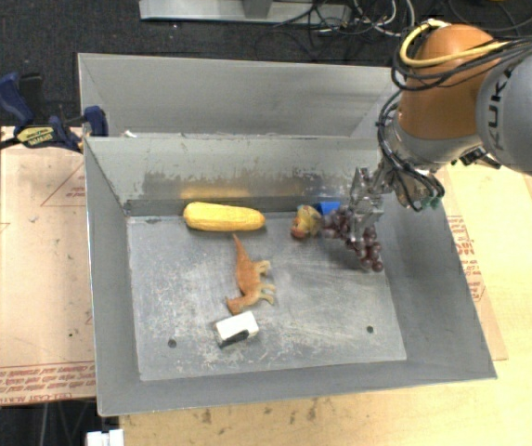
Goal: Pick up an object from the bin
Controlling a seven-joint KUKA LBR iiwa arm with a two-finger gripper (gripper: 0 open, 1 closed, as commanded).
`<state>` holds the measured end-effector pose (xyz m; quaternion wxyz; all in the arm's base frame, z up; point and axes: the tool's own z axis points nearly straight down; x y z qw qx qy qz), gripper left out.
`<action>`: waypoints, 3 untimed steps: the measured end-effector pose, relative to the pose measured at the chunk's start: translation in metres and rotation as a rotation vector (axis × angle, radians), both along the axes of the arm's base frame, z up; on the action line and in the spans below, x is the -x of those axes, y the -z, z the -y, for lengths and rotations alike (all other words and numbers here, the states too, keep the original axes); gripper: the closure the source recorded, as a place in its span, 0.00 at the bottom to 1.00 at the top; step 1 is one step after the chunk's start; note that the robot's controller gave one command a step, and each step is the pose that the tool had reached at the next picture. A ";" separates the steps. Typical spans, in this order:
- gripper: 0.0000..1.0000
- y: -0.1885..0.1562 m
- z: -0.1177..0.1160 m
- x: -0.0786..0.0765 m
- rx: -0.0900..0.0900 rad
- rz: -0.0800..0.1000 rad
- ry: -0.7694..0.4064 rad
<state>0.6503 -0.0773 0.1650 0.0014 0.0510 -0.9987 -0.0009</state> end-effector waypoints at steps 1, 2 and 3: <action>1.00 0.024 0.001 0.003 0.003 0.015 -0.021; 1.00 0.015 -0.003 0.009 -0.002 -0.011 -0.009; 1.00 -0.045 0.001 0.003 0.000 0.017 0.036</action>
Offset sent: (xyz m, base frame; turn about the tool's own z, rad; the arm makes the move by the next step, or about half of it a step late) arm 0.0007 0.0132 0.1766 0.0605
